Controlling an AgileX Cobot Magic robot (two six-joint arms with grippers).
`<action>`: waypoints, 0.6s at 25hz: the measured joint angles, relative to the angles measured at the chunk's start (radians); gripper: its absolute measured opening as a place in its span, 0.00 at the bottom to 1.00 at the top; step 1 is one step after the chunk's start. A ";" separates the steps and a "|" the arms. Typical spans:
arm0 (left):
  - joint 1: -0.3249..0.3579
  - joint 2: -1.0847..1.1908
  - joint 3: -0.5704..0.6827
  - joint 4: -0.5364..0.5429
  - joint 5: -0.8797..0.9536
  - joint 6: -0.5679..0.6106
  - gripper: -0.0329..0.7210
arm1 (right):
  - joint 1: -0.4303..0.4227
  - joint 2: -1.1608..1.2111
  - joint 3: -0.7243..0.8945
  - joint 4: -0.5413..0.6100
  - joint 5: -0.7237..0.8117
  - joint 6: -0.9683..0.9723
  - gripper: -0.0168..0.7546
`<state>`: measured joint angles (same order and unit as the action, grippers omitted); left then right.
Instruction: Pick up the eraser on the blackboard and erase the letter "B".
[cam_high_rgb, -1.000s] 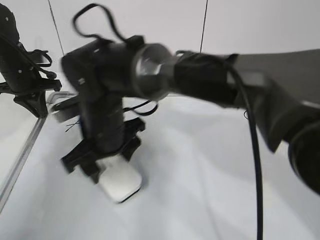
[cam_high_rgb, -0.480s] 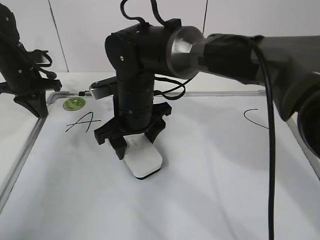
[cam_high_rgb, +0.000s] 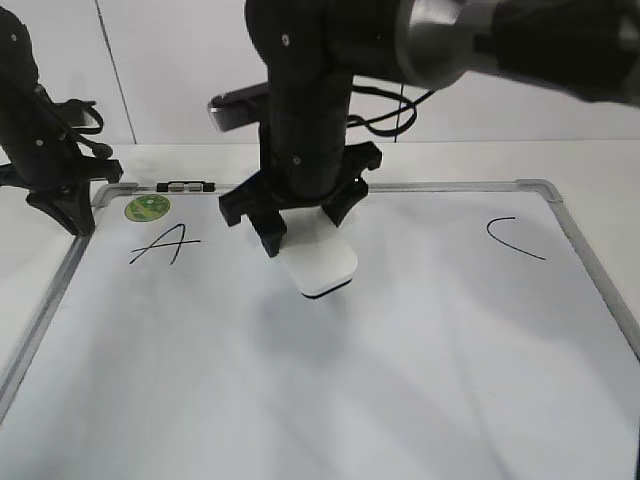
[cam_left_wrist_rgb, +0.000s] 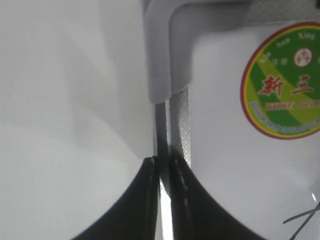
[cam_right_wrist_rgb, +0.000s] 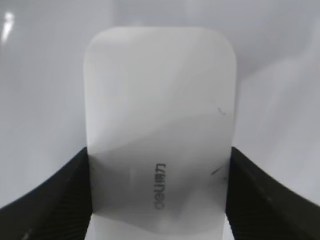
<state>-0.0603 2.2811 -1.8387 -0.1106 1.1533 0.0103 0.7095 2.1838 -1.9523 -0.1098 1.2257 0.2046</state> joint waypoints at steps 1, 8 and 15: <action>0.000 0.000 0.000 0.002 0.000 0.000 0.09 | 0.000 -0.024 0.000 0.000 0.000 0.004 0.73; 0.000 0.000 0.000 0.002 0.000 0.000 0.09 | -0.056 -0.141 0.027 0.012 0.002 0.032 0.73; 0.000 0.000 0.000 0.002 0.002 0.000 0.09 | -0.188 -0.316 0.278 0.037 0.002 0.048 0.73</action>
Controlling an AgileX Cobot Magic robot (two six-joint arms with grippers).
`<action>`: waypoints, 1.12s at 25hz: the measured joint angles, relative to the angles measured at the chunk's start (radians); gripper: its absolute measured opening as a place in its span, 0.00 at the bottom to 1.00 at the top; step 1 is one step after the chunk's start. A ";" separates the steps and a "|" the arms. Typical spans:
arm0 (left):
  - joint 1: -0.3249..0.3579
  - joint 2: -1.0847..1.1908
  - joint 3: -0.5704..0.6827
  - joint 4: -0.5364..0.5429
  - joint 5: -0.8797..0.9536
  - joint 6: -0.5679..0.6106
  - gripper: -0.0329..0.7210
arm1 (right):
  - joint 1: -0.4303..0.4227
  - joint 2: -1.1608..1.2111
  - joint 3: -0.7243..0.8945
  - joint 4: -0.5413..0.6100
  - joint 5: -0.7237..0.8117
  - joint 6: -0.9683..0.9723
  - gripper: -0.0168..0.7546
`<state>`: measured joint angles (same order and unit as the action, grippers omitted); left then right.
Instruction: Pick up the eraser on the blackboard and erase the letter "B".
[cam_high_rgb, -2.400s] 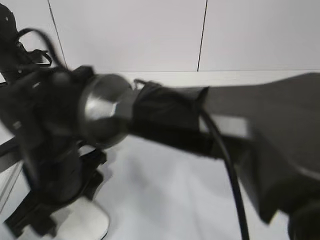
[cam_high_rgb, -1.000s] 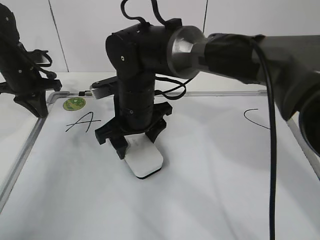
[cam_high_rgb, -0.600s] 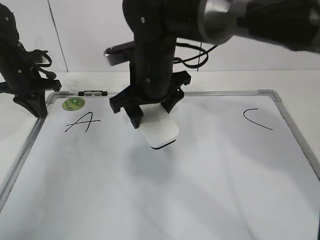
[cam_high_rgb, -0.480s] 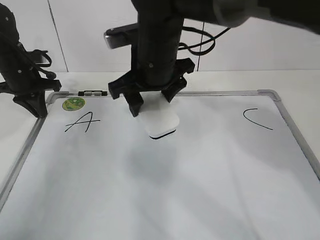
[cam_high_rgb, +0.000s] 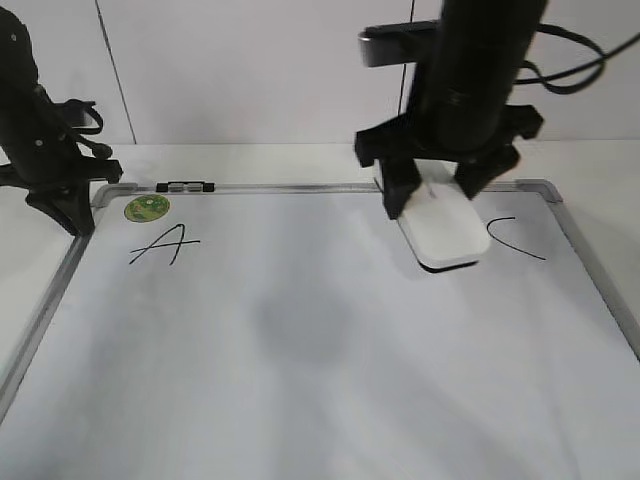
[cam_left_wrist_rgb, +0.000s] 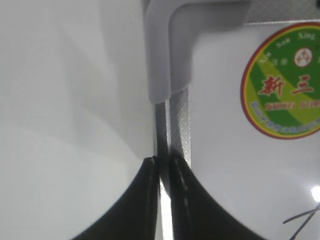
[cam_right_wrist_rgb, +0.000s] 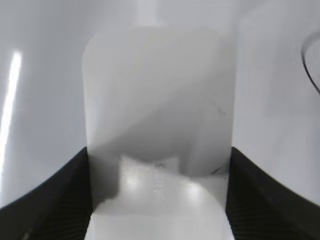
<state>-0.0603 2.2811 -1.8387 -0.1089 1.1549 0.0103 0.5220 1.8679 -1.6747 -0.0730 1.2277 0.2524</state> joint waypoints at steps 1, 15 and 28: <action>0.000 0.000 0.000 0.000 0.000 0.000 0.09 | -0.022 -0.024 0.045 0.009 0.000 0.000 0.73; 0.000 0.000 0.000 0.000 0.000 0.000 0.09 | -0.342 -0.330 0.530 0.054 -0.049 -0.046 0.73; 0.000 0.000 0.000 -0.002 0.001 0.000 0.09 | -0.434 -0.239 0.550 0.059 -0.225 -0.207 0.73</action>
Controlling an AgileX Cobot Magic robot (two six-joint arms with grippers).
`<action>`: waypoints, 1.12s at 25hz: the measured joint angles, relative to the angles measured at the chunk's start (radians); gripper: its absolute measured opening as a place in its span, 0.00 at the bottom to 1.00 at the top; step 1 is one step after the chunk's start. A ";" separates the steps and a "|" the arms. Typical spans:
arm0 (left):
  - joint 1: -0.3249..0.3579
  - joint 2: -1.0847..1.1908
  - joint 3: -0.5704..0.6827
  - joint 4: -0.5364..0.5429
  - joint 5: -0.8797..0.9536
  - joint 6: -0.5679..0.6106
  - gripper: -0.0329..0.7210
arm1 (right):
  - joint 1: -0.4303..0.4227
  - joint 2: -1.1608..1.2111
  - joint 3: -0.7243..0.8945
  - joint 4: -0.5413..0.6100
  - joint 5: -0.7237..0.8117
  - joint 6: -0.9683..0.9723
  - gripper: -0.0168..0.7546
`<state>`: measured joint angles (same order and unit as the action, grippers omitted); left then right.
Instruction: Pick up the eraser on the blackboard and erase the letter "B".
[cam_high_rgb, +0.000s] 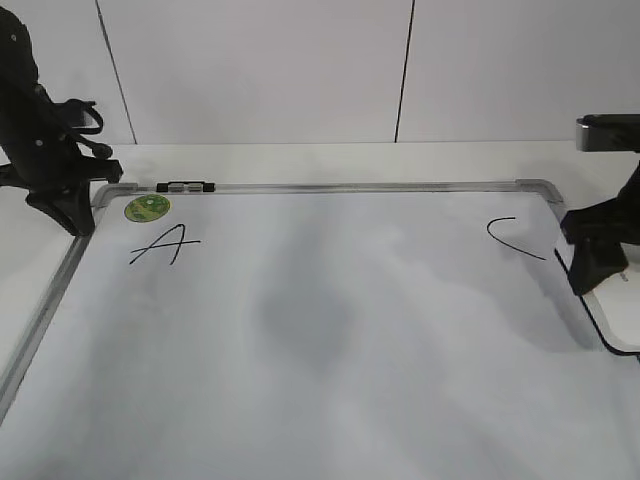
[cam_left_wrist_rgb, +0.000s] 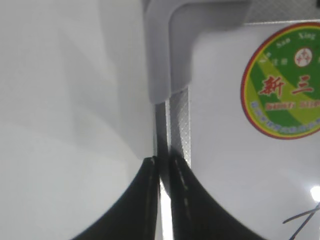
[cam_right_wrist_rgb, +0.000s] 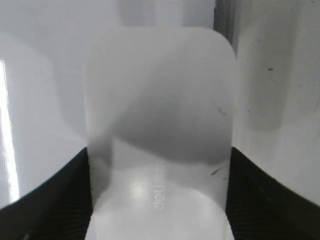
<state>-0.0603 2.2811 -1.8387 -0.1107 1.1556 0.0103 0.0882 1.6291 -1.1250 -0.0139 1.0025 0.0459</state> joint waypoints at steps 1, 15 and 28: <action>0.000 0.000 0.000 0.000 0.000 0.000 0.09 | 0.000 0.013 0.000 0.000 -0.012 -0.001 0.73; 0.000 0.000 0.000 0.000 0.000 0.000 0.09 | -0.001 0.132 0.000 -0.021 -0.065 0.014 0.73; 0.000 0.000 0.000 0.000 0.000 0.000 0.09 | -0.002 0.165 0.000 -0.037 -0.067 0.019 0.73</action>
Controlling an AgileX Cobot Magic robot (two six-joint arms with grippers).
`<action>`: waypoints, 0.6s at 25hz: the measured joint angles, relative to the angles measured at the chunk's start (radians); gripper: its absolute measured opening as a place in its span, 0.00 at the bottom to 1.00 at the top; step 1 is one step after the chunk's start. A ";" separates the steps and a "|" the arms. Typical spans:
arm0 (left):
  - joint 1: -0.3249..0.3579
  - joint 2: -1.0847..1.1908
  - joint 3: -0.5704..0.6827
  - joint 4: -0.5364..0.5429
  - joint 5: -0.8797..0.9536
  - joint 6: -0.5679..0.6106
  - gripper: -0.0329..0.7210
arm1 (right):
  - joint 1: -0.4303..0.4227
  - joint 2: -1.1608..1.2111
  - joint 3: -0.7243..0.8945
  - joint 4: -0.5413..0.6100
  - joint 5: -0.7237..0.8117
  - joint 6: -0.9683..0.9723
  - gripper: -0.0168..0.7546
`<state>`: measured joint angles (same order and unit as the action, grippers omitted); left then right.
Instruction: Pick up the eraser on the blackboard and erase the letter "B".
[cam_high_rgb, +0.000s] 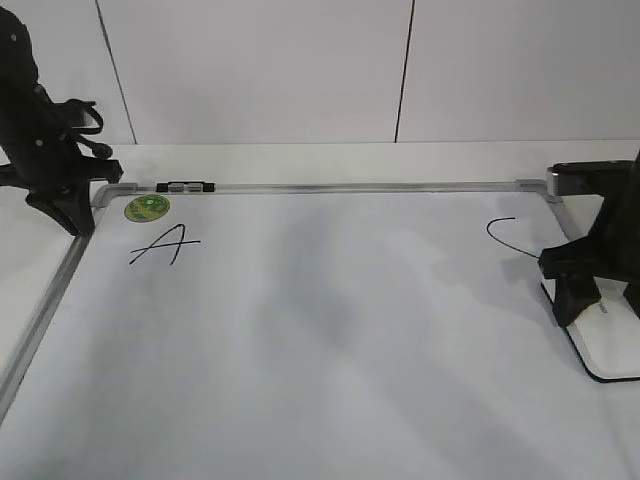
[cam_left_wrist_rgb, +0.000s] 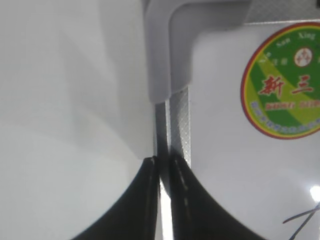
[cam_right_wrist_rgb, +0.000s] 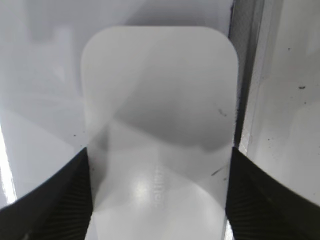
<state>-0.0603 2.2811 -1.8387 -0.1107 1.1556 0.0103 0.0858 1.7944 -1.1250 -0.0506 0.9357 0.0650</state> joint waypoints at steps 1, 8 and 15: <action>0.000 0.000 0.000 0.000 0.000 0.000 0.09 | 0.000 0.000 0.000 0.000 0.000 0.000 0.73; 0.000 0.000 0.000 0.000 0.000 0.000 0.09 | 0.000 0.000 0.000 0.000 0.000 0.000 0.73; 0.000 0.000 0.000 0.000 0.002 0.000 0.09 | 0.000 0.000 0.000 0.000 0.000 0.000 0.73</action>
<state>-0.0603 2.2811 -1.8387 -0.1107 1.1571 0.0103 0.0858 1.7944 -1.1250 -0.0506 0.9357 0.0650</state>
